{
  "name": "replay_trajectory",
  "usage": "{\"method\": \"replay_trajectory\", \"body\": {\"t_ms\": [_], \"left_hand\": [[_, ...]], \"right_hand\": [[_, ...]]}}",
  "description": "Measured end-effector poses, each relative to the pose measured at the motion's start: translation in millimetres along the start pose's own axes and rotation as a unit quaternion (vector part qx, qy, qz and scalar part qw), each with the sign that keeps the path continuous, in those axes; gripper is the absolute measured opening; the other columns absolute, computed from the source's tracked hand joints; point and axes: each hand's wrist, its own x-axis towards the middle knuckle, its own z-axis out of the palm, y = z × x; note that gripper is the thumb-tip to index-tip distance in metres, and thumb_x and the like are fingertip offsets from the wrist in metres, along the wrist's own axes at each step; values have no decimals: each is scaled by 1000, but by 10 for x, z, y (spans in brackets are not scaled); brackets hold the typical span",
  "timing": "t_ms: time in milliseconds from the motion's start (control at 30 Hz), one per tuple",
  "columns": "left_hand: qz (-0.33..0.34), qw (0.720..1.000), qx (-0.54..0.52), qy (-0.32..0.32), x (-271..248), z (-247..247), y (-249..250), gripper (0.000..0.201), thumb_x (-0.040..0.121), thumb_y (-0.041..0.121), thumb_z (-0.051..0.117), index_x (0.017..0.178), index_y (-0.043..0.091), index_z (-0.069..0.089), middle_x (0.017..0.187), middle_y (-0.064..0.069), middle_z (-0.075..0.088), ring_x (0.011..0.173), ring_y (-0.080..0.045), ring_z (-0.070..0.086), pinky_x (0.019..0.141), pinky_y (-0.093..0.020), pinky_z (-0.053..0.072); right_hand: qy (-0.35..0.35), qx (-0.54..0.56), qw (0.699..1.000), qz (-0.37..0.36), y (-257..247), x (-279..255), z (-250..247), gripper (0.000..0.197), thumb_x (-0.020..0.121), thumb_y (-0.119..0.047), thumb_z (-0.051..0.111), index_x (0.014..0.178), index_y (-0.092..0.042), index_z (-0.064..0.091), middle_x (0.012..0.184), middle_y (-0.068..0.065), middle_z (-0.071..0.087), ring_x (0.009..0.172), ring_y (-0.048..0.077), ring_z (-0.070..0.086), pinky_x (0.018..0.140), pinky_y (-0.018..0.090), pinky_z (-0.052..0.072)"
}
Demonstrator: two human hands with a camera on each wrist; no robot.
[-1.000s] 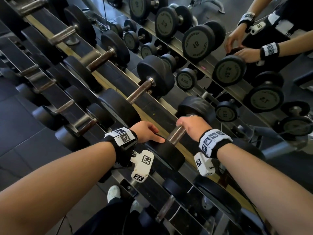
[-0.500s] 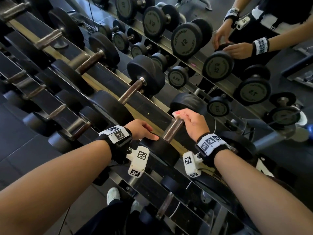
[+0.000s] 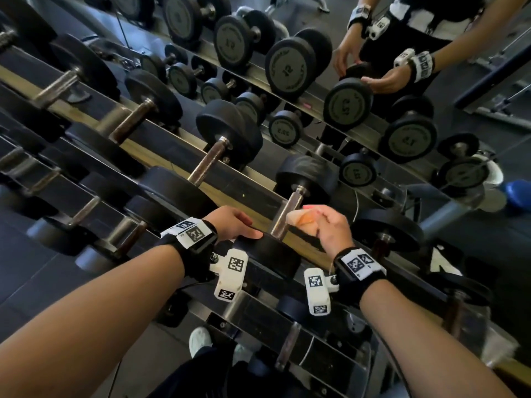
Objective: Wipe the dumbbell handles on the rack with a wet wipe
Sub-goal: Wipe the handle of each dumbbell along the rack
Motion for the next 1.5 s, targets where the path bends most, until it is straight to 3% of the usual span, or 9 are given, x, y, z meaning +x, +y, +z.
{"method": "replay_trajectory", "body": {"t_ms": [167,333,467,633,800,967,1167,1300,1500], "left_hand": [[7,1000,1,-3,-2,-12,-8,32,64,42,89,83,34,64,92,11,67,86,-4,59,71,-22,43],[12,1000,-2,-6,7,-17,-18,33,64,41,89,85,33,65,93,10,67,87,-5,60,65,-19,42],[14,1000,2,-9,12,-24,-27,33,65,41,88,87,33,65,93,10,66,88,-5,59,66,-19,42],[17,1000,2,-9,14,-21,-35,33,66,40,87,89,33,65,92,11,65,86,-2,57,63,-18,39],[20,1000,2,-12,10,-21,-42,30,66,41,87,86,31,67,90,11,67,85,-4,60,65,-19,42],[19,1000,-5,-6,5,-16,-58,31,66,41,87,88,29,69,88,11,68,85,-4,60,66,-20,43],[27,1000,0,-5,8,-17,-77,39,68,43,86,99,25,70,93,8,68,89,-7,60,72,-23,46],[29,1000,-1,-11,3,-14,-73,41,69,42,85,102,23,70,96,5,67,92,-10,61,86,-30,50],[28,1000,7,-9,-12,-13,-64,47,69,44,84,108,22,68,102,5,66,96,-12,60,88,-29,48]], "right_hand": [[171,65,981,59,66,99,46,26,90,-27,58,109,-16,72,99,4,73,89,12,68,75,19,50],[195,96,973,81,203,126,172,29,100,-14,50,122,-12,68,105,3,71,93,16,67,76,7,48],[139,172,967,123,176,149,329,29,101,-9,49,120,-20,69,122,8,69,117,23,63,108,42,46],[103,252,951,145,113,182,427,19,92,-19,66,90,-32,79,99,0,77,92,13,72,90,33,55],[167,212,955,122,5,309,486,23,85,-18,77,106,-15,70,89,1,72,69,2,70,57,15,53],[184,131,964,143,-27,349,498,10,87,-17,74,93,-10,71,76,5,68,63,16,64,46,16,47],[145,71,982,102,190,88,498,10,89,-17,70,81,-23,68,92,2,72,85,16,67,73,26,52],[99,55,991,78,282,-78,384,10,89,-15,69,81,-22,68,88,3,72,81,17,68,70,26,50],[151,132,973,114,243,205,291,21,94,-5,62,107,-22,66,111,9,68,98,19,65,82,25,49]]}}
